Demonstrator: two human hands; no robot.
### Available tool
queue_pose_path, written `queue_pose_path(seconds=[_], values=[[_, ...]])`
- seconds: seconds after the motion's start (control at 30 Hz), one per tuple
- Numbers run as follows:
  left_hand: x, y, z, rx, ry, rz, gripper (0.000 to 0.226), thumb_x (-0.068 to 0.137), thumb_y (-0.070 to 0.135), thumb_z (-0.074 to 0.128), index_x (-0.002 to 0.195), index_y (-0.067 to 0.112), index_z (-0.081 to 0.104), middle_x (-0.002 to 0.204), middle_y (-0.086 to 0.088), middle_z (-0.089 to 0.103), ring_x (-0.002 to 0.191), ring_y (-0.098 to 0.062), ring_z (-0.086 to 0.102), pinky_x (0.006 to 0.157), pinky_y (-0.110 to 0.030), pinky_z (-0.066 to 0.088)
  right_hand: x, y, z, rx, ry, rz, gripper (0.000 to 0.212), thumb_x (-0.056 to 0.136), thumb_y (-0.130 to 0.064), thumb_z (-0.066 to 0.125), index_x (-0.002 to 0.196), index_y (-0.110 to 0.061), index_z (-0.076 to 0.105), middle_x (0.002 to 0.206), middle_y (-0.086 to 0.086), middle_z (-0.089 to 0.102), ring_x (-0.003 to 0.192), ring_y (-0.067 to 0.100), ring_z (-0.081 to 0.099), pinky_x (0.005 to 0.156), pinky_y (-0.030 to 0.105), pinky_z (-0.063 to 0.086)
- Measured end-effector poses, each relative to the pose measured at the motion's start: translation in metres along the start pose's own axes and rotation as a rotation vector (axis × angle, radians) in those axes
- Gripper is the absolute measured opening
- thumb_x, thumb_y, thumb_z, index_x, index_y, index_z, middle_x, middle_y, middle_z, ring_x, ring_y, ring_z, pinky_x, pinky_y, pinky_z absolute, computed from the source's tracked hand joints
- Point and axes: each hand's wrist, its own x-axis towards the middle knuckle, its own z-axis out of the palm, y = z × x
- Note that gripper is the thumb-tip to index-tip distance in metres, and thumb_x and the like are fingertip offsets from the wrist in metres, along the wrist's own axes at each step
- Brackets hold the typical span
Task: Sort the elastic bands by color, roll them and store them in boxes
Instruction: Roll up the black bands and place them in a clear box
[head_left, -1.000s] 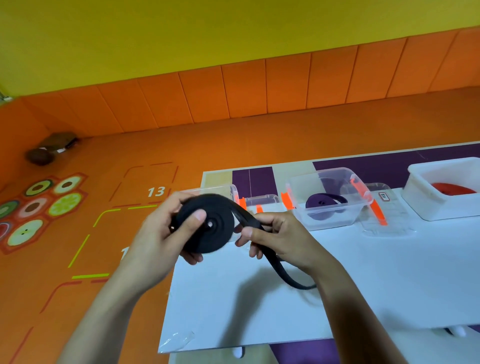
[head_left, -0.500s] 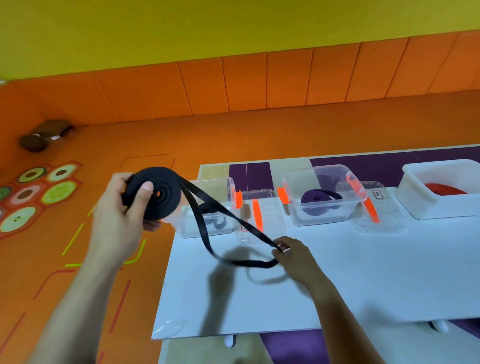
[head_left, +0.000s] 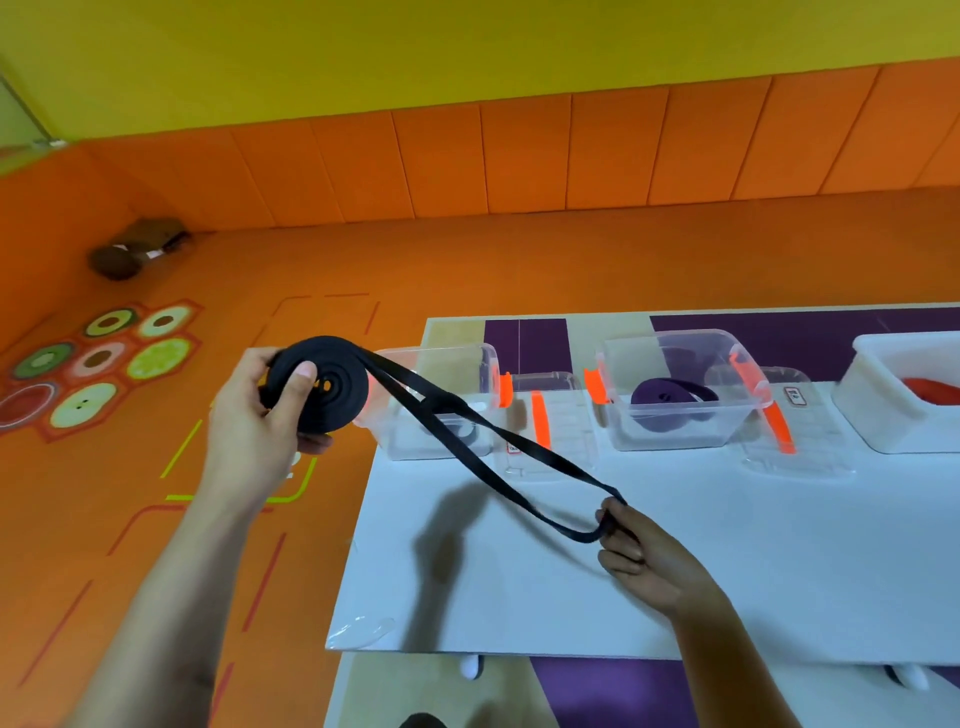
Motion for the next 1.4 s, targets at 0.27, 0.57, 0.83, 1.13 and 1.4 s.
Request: queue_pose_path(seconds=[0.27, 0.57, 0.83, 1.13, 1.4], values=[[-0.001, 0.002, 0.004, -0.04, -0.024, -0.024, 0.019, 0.103, 0.034, 0.056, 0.117, 0.021, 0.057, 0.1, -0.005, 0.071, 0.05, -0.033, 0.07, 0.052, -0.047, 0.061, 0.002, 0.009, -0.01, 0.225, -0.117, -0.003, 0.041, 0.07, -0.03, 0.094, 0.064, -0.013, 0.056, 0.066, 0.0, 0.045, 0.048, 0.012, 0.019, 0.043, 0.025, 0.029], [-0.017, 0.031, 0.014, -0.016, -0.315, 0.163, 0.011, 0.101, 0.029, 0.058, 0.11, 0.033, 0.06, 0.097, -0.001, 0.071, 0.065, -0.026, 0.073, 0.056, -0.033, 0.059, 0.021, 0.026, -0.017, -0.183, 0.316, 0.083, 0.014, 0.09, -0.021, 0.068, 0.09, -0.008, 0.074, 0.104, 0.009, 0.069, 0.063, 0.016, 0.044, 0.056, 0.027, 0.034], [-0.038, 0.046, 0.039, 0.427, -0.538, 0.372, 0.016, 0.1, 0.051, 0.05, 0.114, 0.043, 0.052, 0.092, 0.02, 0.067, 0.078, -0.006, 0.064, 0.069, -0.039, 0.055, 0.007, -0.016, 0.101, -0.708, 0.398, -0.711, 0.015, 0.1, -0.013, 0.061, 0.096, -0.014, 0.075, 0.093, 0.002, 0.076, 0.089, 0.017, 0.069, 0.077, 0.028, 0.05], [-0.042, 0.042, 0.043, 0.314, -0.54, 0.377, 0.01, 0.101, 0.042, 0.056, 0.111, 0.04, 0.055, 0.099, 0.022, 0.062, 0.088, -0.005, 0.062, 0.068, -0.033, 0.053, -0.038, -0.014, 0.184, -0.822, -0.232, -0.761, 0.041, 0.106, -0.035, 0.047, 0.087, -0.004, 0.066, 0.074, 0.004, 0.058, 0.075, 0.011, 0.054, 0.073, 0.027, 0.044], [-0.054, 0.042, 0.053, -0.196, -0.425, 0.162, 0.017, 0.103, 0.025, 0.054, 0.118, 0.019, 0.057, 0.112, -0.006, 0.063, 0.094, -0.025, 0.072, 0.064, -0.044, 0.064, -0.04, -0.021, 0.182, -0.745, -0.211, -0.744, 0.019, 0.103, -0.018, 0.058, 0.113, -0.023, 0.073, 0.084, -0.007, 0.072, 0.078, 0.013, 0.067, 0.065, 0.033, 0.059]])
